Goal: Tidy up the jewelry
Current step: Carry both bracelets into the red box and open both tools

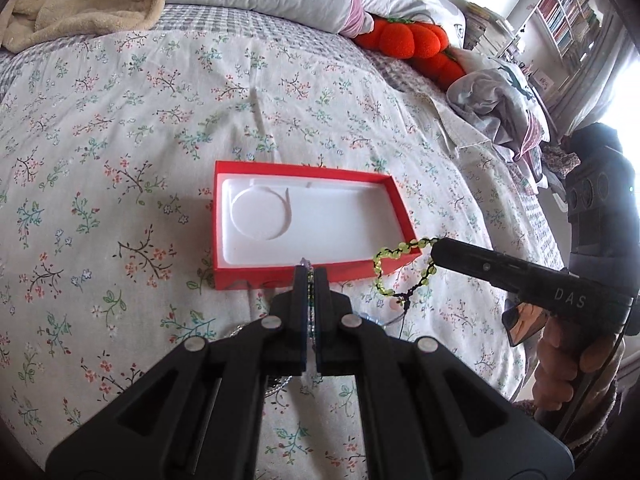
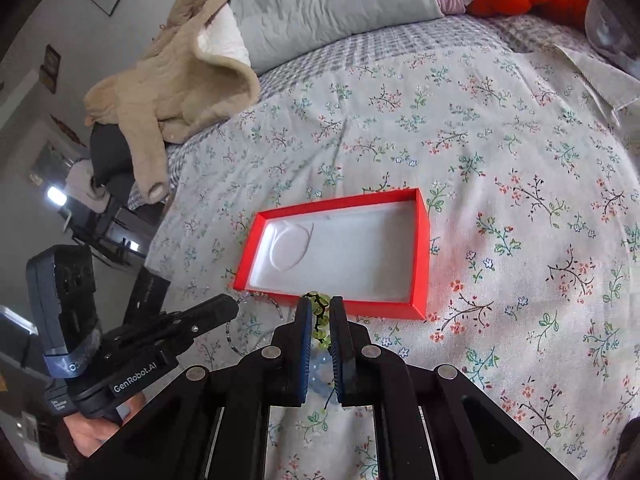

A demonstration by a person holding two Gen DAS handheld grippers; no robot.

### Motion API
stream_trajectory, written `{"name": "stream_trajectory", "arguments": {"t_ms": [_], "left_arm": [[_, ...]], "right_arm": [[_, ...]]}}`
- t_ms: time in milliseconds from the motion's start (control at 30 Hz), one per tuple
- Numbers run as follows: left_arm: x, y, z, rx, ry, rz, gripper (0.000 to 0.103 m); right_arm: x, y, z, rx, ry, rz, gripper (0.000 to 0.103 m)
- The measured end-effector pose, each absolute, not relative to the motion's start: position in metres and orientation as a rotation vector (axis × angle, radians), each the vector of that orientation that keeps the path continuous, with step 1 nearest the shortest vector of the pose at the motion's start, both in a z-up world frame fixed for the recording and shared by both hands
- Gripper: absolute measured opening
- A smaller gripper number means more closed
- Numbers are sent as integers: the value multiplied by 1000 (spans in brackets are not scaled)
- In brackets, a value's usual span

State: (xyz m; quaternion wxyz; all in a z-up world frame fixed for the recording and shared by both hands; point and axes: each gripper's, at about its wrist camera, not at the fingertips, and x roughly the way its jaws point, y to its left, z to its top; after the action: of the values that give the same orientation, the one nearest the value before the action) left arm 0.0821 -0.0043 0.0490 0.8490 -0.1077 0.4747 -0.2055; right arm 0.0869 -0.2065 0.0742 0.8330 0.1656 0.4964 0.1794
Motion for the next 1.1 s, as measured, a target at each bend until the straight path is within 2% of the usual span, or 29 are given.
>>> {"name": "stream_trajectory", "arguments": {"t_ms": [600, 900, 1100], "left_arm": [[110, -16, 58, -286, 856, -427, 3], [126, -10, 28, -214, 932, -319, 3], [126, -8, 23, -182, 939, -283, 3]], "right_arm": [[116, -209, 93, 452, 919, 421, 9], [137, -206, 43, 374, 1033, 319, 9], [137, -215, 34, 354, 1044, 292, 9]]}}
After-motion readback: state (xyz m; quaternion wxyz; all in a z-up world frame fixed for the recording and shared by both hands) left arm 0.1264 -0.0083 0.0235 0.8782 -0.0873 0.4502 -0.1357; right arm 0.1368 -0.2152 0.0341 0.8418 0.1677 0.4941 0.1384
